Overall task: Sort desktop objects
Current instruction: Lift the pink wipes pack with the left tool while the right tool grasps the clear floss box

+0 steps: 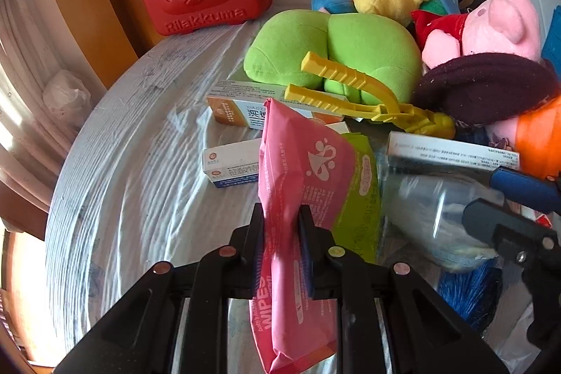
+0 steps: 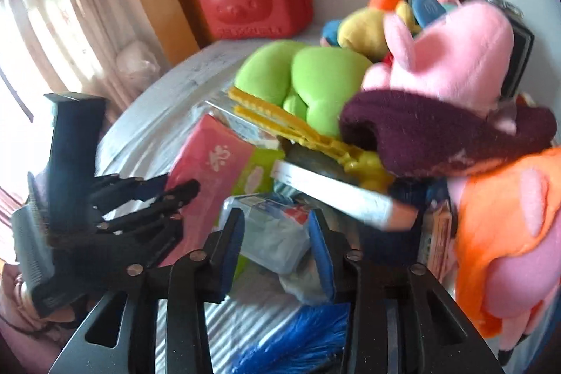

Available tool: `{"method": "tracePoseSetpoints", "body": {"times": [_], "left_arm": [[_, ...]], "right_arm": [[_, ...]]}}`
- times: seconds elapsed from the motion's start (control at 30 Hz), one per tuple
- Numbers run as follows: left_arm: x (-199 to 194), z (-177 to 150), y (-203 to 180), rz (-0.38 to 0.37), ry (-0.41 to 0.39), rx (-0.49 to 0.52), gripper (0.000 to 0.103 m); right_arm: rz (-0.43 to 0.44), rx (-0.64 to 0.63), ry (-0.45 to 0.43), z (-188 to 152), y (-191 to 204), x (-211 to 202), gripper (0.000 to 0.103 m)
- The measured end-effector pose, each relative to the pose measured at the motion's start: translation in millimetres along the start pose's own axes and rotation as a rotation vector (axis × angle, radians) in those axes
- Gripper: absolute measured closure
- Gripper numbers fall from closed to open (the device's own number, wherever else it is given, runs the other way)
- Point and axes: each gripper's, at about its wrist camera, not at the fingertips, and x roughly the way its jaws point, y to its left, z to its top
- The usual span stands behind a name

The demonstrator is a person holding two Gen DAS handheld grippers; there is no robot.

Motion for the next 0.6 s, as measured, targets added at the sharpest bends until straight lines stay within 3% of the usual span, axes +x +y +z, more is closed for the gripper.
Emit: {"method": "tracePoseSetpoints", "body": {"times": [0.03,0.1,0.37,0.6], "left_arm": [[0.7,-0.8,-1.0,-0.003,0.002,0.002,0.085],[1.8,-1.5,-3.1,-0.017,0.008,-0.002,0.085],[-3.6,-4.7,-9.0,-0.049,0.000,0.014,0.085],[-12.4,-15.6,-16.3,-0.061,0.003,0.026,0.085]], "right_arm": [[-0.009,0.012,0.005,-0.1,-2.5,1.0,0.042],[-0.044,0.012,0.011,-1.4,-3.6,2.0,0.036],[-0.047,0.040,0.061,-8.7,-5.5,10.4,0.037],[-0.129,-0.096,0.070,-26.6,9.6,3.7,0.037]]}}
